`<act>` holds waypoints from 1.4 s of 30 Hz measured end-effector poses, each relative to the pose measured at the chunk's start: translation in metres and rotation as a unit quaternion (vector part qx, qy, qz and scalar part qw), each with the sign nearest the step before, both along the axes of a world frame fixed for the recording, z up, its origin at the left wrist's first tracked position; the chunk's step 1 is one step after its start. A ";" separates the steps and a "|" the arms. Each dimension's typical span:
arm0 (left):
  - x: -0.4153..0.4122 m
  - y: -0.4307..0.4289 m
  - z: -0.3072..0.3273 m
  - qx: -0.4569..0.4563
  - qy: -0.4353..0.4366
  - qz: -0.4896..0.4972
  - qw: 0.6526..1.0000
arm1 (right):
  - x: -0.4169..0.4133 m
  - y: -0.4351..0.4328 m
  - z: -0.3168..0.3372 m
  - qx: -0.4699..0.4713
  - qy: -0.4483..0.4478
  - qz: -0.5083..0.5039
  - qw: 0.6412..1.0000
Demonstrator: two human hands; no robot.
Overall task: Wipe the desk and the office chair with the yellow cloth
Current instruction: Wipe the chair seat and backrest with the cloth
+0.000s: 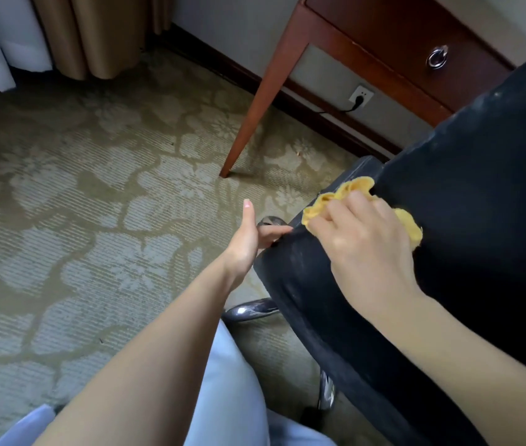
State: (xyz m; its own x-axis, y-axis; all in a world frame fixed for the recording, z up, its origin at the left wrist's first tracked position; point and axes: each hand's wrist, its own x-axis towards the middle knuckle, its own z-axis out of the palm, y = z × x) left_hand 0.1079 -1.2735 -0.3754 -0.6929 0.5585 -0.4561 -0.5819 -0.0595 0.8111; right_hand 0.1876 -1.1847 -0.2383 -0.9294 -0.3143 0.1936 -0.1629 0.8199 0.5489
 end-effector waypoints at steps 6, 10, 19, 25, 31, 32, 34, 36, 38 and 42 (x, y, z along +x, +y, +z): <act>-0.002 -0.026 -0.027 -0.064 -0.050 0.062 0.995 | -0.023 -0.014 -0.040 0.081 -0.103 0.036 0.991; 0.008 -0.039 -0.045 -0.121 -0.051 0.090 0.987 | -0.033 -0.021 -0.086 0.122 -0.224 0.021 0.967; 0.008 -0.034 -0.033 -0.140 -0.006 0.074 0.987 | -0.010 -0.010 -0.171 0.175 -0.325 0.078 0.926; 0.021 0.001 -0.002 -0.105 0.045 0.015 0.993 | 0.025 0.005 -0.186 0.162 -0.393 0.020 0.905; 0.031 0.022 0.020 -0.035 -0.009 -0.003 0.999 | 0.072 0.031 -0.154 0.154 -0.450 0.025 0.879; 0.032 0.022 0.022 -0.034 -0.011 -0.001 0.999 | 0.077 0.034 -0.144 0.162 -0.448 0.045 0.878; 0.036 0.021 0.023 -0.028 -0.013 0.001 1.000 | 0.081 0.037 -0.121 0.150 -0.429 0.054 0.889; 0.041 0.017 0.026 -0.032 -0.025 -0.001 0.999 | 0.077 0.036 -0.104 0.129 -0.400 0.033 0.907; 0.044 0.012 0.026 -0.038 -0.016 0.001 0.999 | 0.071 0.038 -0.087 0.100 -0.346 0.011 0.933; 0.039 -0.003 0.028 -0.057 -0.010 0.004 0.998 | 0.049 0.027 -0.055 0.107 -0.228 0.041 0.967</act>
